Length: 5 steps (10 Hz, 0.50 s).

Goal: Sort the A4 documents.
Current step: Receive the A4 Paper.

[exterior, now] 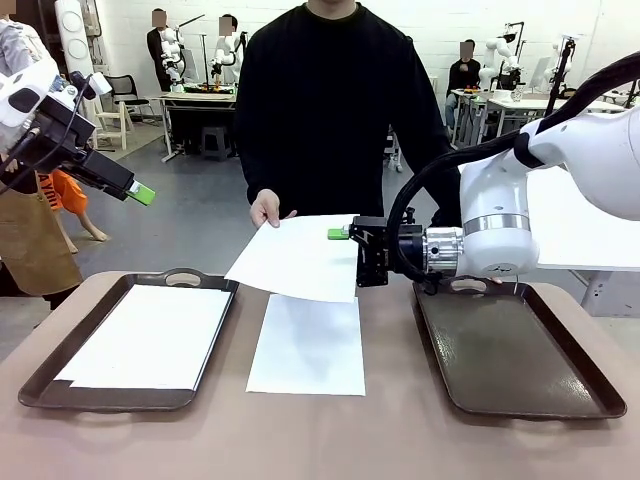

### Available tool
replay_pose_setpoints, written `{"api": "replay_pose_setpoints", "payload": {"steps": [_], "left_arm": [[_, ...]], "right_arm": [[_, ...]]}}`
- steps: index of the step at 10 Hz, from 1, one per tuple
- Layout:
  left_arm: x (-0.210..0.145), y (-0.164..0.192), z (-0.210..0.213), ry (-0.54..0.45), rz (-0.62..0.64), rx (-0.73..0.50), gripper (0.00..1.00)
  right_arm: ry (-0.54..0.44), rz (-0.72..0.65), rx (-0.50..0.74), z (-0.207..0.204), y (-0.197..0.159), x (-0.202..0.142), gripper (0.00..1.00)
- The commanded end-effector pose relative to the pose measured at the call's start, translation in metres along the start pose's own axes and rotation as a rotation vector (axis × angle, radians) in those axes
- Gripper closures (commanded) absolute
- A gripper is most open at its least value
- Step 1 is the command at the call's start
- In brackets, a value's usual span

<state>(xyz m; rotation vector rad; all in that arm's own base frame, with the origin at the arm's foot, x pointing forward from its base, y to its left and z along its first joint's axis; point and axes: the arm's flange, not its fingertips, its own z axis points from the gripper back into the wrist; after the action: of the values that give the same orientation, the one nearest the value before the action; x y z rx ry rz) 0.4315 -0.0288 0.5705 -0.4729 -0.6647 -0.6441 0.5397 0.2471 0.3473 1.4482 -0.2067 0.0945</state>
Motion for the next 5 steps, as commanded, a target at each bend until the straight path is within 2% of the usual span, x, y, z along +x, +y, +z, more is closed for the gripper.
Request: {"api": "replay_pose_setpoints", "payload": {"steps": [1, 2, 3, 4, 5], "left_arm": [[-0.0006, 0.0020, 0.0010, -0.004, -0.011, -0.004, 0.00], [-0.0006, 0.0020, 0.0010, -0.004, -0.011, -0.004, 0.00], [-0.0006, 0.0020, 0.0010, -0.004, -0.011, -0.004, 0.00], [-0.0006, 0.0020, 0.0010, -0.004, -0.011, -0.004, 0.00], [-0.0006, 0.0020, 0.0010, -0.004, -0.011, -0.004, 0.00]], "right_arm": [[-0.030, 0.001, -0.020, -0.0076, 0.0009, 0.0042, 0.13], [-0.025, -0.002, -0.017, -0.0067, -0.0006, 0.0047, 0.18], [-0.026, -0.003, -0.020, -0.0073, -0.0007, 0.0046, 0.31], [-0.029, -0.002, -0.021, -0.0055, -0.0023, 0.0061, 0.36], [-0.033, -0.005, -0.024, -0.0036, -0.0043, 0.0074, 0.50]]}}
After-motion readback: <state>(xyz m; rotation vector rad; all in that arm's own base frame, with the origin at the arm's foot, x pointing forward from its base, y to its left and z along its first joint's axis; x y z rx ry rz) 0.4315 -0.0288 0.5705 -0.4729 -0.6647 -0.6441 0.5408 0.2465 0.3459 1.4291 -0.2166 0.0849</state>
